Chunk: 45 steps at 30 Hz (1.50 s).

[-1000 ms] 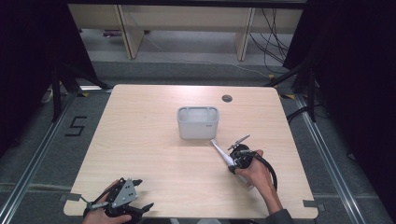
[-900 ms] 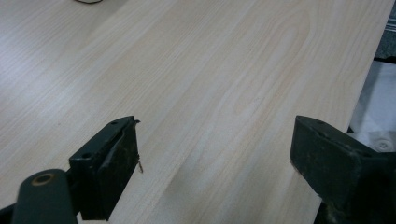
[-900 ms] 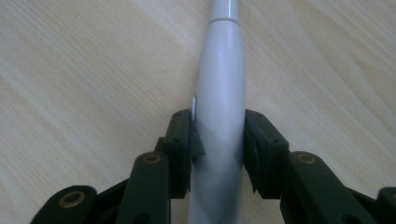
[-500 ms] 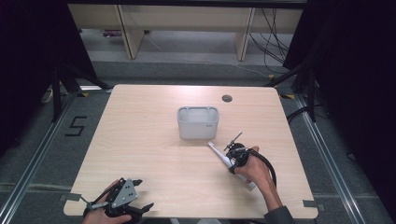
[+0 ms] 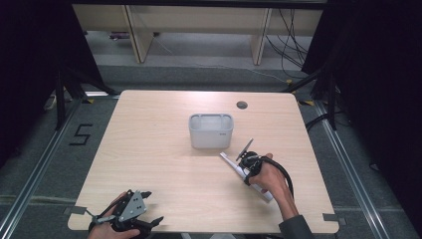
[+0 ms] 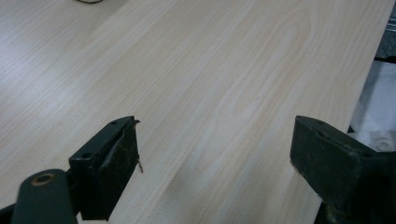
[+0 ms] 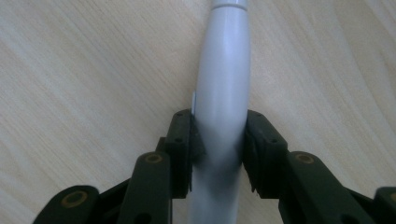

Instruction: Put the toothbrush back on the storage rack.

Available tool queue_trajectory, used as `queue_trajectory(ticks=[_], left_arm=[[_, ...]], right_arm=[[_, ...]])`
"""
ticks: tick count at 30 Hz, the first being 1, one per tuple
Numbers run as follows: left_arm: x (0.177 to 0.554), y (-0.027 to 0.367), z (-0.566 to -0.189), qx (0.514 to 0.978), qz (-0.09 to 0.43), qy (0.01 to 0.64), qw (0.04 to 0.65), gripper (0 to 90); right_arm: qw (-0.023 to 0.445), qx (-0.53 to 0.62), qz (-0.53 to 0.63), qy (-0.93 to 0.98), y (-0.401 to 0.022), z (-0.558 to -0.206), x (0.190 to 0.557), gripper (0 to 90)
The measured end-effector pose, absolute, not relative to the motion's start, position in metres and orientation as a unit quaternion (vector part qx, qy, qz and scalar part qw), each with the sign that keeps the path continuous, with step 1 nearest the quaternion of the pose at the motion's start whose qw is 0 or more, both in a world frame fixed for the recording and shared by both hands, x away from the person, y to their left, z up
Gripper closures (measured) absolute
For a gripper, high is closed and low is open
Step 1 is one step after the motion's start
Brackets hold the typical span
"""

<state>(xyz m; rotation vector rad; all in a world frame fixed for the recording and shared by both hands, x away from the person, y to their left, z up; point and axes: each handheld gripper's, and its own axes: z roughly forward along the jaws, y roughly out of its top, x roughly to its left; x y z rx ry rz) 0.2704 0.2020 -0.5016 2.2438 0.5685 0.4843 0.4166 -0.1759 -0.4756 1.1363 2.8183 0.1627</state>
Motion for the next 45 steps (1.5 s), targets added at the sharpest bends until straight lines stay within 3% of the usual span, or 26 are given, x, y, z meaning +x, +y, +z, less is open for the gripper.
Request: queue_trajectory(ticks=[15,36,39,40,45], left_arm=[[0.271,0.203,-0.5,0.876,0.188,0.224,0.383,14.8],[0.271,0.204,-0.499,0.876,0.188,0.223,0.384,14.8],[0.271,0.203,-0.5,0.874,0.195,0.225,0.385,14.8],[0.27,0.203,-0.501,0.872,0.195,0.226,0.388,14.8],[0.27,0.203,-0.501,0.872,0.196,0.226,0.388,14.8]], right_arm=[[0.046,0.356,0.052,0.932,-0.179,-0.471,0.415,66.4],[0.07,0.399,0.177,0.897,-0.215,-0.439,0.397,66.6],[0.086,0.402,0.209,0.887,-0.22,-0.425,0.395,66.6],[0.113,0.381,0.226,0.889,-0.224,-0.422,0.396,66.6],[0.125,0.389,0.26,0.875,-0.234,-0.409,0.394,66.6]])
